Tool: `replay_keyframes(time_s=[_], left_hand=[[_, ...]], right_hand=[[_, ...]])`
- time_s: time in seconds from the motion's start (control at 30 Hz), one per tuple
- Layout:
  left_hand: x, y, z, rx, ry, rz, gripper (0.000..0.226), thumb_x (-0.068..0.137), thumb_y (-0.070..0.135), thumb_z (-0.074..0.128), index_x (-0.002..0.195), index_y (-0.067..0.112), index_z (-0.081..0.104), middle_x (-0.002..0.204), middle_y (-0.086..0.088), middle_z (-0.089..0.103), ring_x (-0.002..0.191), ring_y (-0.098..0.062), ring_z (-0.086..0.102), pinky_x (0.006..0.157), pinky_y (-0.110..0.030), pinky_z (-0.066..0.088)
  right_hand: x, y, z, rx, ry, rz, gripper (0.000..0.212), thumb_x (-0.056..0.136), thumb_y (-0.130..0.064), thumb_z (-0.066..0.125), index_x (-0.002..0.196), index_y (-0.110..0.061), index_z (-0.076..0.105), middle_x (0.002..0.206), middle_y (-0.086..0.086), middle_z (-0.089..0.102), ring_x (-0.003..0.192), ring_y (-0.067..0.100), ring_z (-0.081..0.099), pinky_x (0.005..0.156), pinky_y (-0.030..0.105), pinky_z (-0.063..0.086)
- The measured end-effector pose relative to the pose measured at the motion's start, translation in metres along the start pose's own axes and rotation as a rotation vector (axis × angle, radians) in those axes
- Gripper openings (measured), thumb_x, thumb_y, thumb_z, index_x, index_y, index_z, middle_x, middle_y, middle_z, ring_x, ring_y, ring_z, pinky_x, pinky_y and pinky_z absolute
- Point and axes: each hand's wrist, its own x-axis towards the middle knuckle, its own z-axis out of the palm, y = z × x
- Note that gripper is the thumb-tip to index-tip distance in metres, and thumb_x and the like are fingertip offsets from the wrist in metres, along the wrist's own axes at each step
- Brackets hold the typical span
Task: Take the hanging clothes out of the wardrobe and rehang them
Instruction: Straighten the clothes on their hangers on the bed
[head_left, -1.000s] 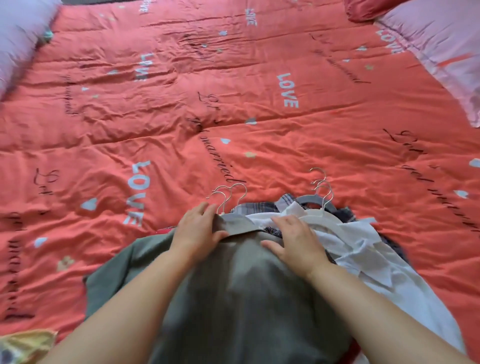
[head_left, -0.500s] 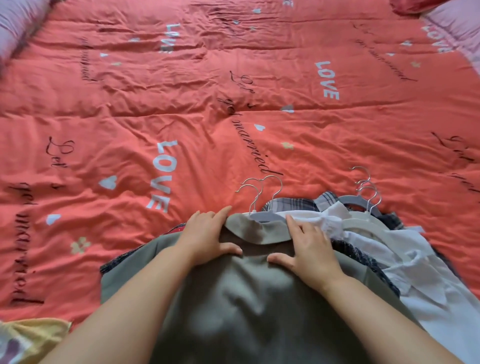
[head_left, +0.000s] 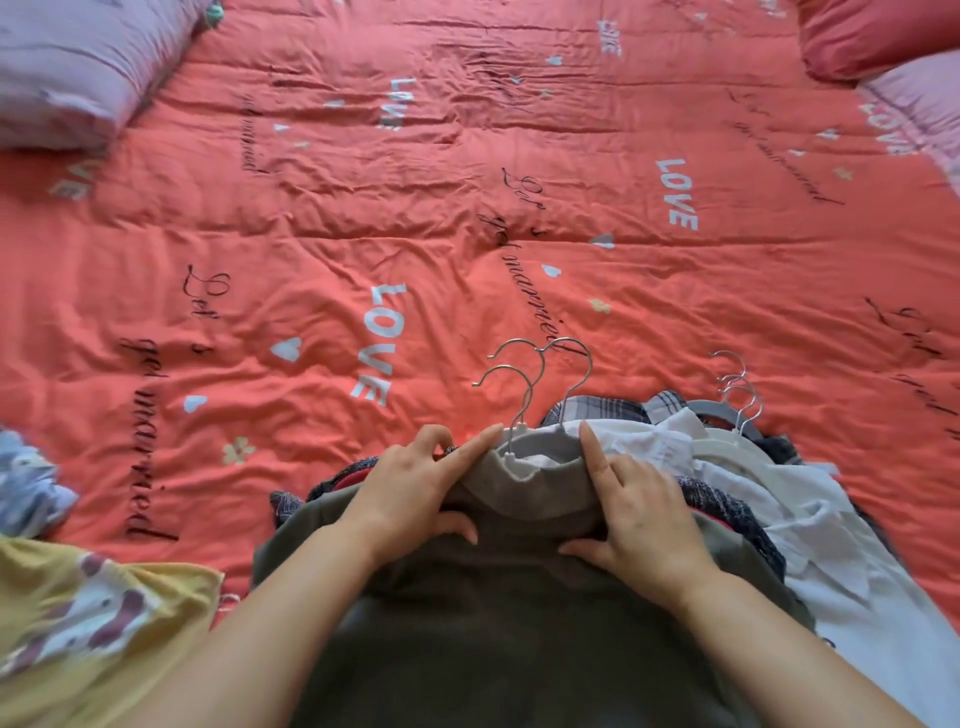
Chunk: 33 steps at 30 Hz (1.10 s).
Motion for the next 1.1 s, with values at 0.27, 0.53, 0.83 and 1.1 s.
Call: replay_keyframes(time_s=[0.27, 0.53, 0.83, 1.1], left_hand=[[-0.089, 0.004, -0.060, -0.029, 0.060, -0.058, 0.105, 0.070, 0.050, 0.072, 0.125, 0.064, -0.016, 0.113, -0.003, 0.046, 0.094, -0.029, 0.054, 0.090, -0.037, 0.043], [-0.208, 0.000, -0.155, -0.019, 0.153, -0.099, 0.105, 0.069, 0.051, 0.072, 0.121, 0.067, -0.017, 0.109, -0.002, 0.048, 0.096, -0.027, 0.056, 0.088, -0.035, 0.045], [-0.330, 0.015, -0.235, -0.014, 0.297, -0.021, 0.105, 0.073, 0.045, 0.072, 0.117, 0.074, -0.019, 0.111, -0.001, 0.048, 0.097, -0.024, 0.055, 0.090, -0.031, 0.040], [-0.445, 0.045, -0.262, 0.019, 0.372, -0.051, 0.101, 0.072, 0.048, 0.070, 0.117, 0.078, -0.015, 0.106, 0.000, 0.045, 0.097, -0.024, 0.052, 0.094, -0.040, 0.043]], right_hand=[[-0.020, -0.064, -0.064, 0.052, 0.109, -0.116, 0.118, 0.045, -0.054, 0.084, 0.142, -0.013, 0.029, 0.078, 0.005, 0.057, 0.067, 0.028, 0.059, 0.059, 0.040, 0.050], [-0.046, -0.168, -0.159, 0.094, 0.127, -0.226, 0.121, 0.047, -0.054, 0.083, 0.145, -0.016, 0.023, 0.079, 0.005, 0.058, 0.068, 0.029, 0.060, 0.062, 0.039, 0.049], [-0.109, -0.263, -0.255, 0.037, 0.259, -0.263, 0.122, 0.043, -0.057, 0.084, 0.143, -0.014, 0.028, 0.079, 0.002, 0.057, 0.068, 0.025, 0.061, 0.061, 0.039, 0.051], [-0.184, -0.326, -0.297, 0.029, 0.369, -0.326, 0.120, 0.044, -0.061, 0.081, 0.142, -0.014, 0.029, 0.080, 0.001, 0.058, 0.069, 0.023, 0.061, 0.063, 0.036, 0.051]])
